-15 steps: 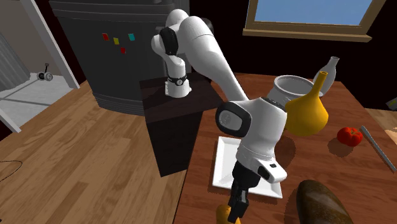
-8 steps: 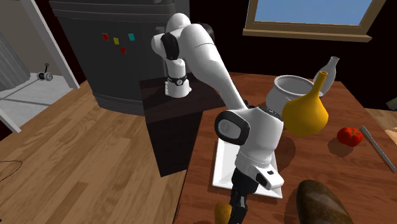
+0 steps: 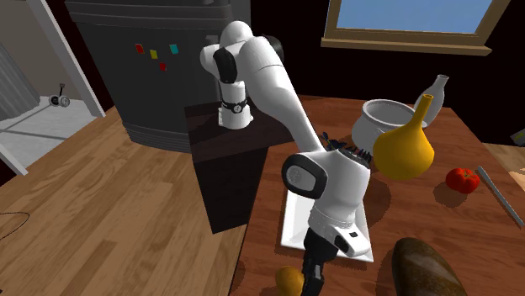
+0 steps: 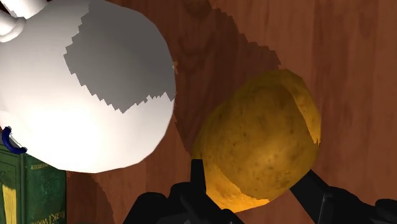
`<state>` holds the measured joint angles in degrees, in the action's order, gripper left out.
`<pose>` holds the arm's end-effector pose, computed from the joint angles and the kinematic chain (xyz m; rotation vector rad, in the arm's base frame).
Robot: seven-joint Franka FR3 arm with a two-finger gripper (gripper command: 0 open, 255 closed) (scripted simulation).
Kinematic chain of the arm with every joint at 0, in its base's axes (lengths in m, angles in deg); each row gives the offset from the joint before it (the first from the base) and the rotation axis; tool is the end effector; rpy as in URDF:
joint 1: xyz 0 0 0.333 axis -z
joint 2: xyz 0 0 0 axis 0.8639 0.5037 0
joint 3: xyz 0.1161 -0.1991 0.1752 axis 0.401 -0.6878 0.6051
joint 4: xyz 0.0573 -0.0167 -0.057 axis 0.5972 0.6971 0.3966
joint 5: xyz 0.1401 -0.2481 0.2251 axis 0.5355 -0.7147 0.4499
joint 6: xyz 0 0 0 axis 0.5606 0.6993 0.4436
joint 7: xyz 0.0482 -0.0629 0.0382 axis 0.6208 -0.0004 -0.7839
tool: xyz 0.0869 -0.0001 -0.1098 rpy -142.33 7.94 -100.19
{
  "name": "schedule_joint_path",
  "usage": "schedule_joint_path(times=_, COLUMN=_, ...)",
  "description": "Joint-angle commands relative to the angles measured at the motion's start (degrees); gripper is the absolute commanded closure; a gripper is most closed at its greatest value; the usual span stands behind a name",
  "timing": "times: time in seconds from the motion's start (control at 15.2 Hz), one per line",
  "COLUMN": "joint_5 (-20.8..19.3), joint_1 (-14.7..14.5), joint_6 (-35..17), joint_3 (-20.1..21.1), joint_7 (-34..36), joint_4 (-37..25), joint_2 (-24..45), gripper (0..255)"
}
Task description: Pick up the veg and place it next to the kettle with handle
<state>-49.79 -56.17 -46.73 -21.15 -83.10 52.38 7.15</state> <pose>0.7516 0.0070 0.1673 2.3046 1.2280 0.1490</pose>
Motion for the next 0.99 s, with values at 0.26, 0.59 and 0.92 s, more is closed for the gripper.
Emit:
schedule_joint_path(times=0.26, joint_5=-0.01, joint_1=-0.05, joint_6=-0.26, joint_3=0.05, joint_7=0.15, joint_4=0.45, joint_2=1.01, gripper=0)
schedule_joint_path(times=0.59, joint_5=0.01, joint_1=-0.17, joint_6=0.22, joint_3=0.34, joint_7=0.55, joint_4=2.87, joint_2=-1.61, gripper=0)
schedule_joint_path(times=0.92, joint_5=0.11, joint_1=-0.55, joint_6=1.27, joint_3=1.03, joint_7=1.59, joint_4=8.18, joint_2=-7.23, gripper=0)
